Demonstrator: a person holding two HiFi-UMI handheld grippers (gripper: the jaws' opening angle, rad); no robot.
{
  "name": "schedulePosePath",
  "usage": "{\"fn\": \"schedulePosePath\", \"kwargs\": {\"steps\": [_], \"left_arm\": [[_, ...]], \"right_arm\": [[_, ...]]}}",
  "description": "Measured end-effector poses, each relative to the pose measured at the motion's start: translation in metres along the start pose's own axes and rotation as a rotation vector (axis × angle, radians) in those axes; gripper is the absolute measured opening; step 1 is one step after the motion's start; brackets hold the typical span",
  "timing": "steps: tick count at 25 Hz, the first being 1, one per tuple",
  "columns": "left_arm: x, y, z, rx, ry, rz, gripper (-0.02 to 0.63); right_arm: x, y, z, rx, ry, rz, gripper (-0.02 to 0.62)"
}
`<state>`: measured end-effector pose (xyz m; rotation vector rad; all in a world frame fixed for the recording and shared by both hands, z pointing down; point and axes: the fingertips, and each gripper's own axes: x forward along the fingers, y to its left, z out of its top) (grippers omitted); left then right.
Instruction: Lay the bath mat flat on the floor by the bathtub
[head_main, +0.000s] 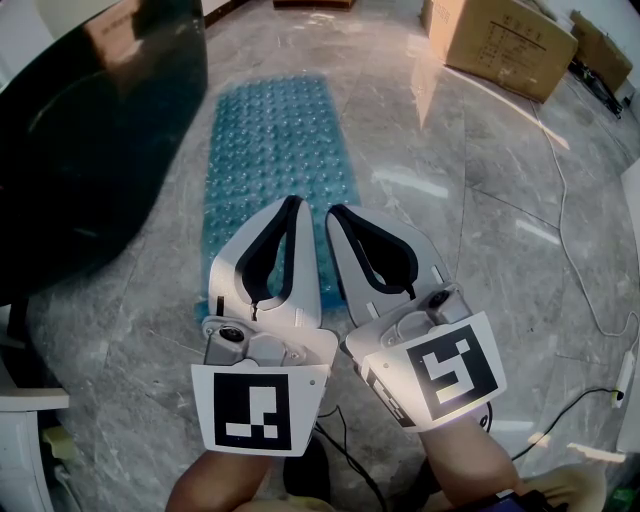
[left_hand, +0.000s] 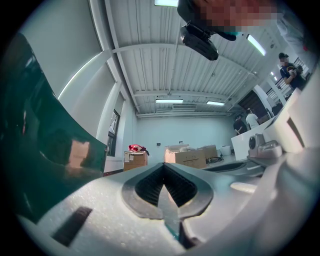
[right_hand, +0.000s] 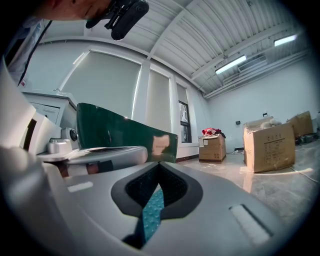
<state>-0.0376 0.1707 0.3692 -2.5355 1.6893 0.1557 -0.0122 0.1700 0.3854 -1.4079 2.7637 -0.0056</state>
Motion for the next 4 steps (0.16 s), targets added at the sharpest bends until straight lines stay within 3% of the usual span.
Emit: {"fn": "schedulePosePath", "kwargs": {"steps": [4], "left_arm": [[-0.0005, -0.0006, -0.0003, 0.002, 0.001, 0.0, -0.009]], "right_arm": [[-0.0005, 0.0004, 0.0002, -0.004, -0.003, 0.003, 0.009]]}}
